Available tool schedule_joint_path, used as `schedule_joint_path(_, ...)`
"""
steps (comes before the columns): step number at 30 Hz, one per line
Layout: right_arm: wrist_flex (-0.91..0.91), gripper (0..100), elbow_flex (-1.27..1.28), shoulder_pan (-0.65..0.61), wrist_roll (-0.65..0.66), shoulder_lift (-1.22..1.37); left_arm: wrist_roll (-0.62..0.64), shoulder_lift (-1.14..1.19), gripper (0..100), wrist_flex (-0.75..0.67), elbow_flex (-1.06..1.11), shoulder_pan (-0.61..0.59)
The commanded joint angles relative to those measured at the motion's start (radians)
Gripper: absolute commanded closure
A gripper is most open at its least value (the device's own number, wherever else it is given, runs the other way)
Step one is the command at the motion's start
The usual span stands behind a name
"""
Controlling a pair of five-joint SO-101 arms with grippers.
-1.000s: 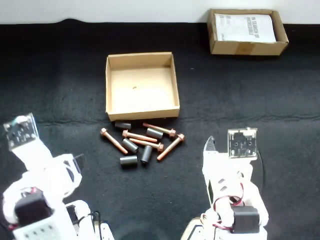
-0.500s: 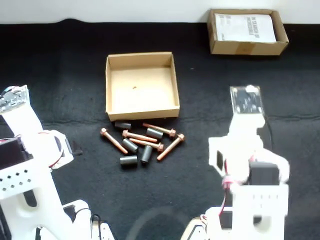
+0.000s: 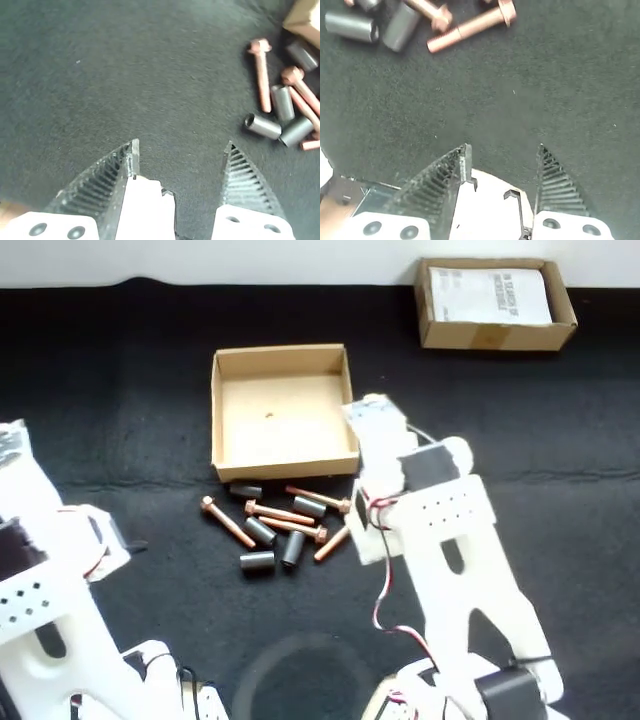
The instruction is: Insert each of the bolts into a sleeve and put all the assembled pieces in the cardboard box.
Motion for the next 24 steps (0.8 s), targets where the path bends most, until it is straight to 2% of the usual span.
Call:
schedule_joint_path(1,-0.087,79.6,-0.042,-0.018,-0.106,0.031,0.002,-0.001,73,0.005,0.022,-0.090)
schedule_joint_path(5,-0.170,79.6,-0.036,-0.070,-0.204,0.084,0.002,-0.001,73,0.003,0.173,-0.133)
schedule_joint_path(8,-0.223,79.6,-0.035,-0.110,-0.242,0.134,0.005,-0.001,73,-0.058,0.260,-0.134)
schedule_joint_path(14,-0.348,79.6,-0.031,-0.202,-0.387,0.268,0.005,-0.001,73,-0.133,0.305,-0.130)
schedule_joint_path(19,-0.415,79.6,-0.031,-0.289,-0.402,0.415,0.005,-0.001,73,-0.155,0.311,-0.128)
schedule_joint_path(24,-0.469,79.6,-0.036,-0.303,-0.407,0.549,0.005,-0.001,73,-0.175,0.311,-0.128)
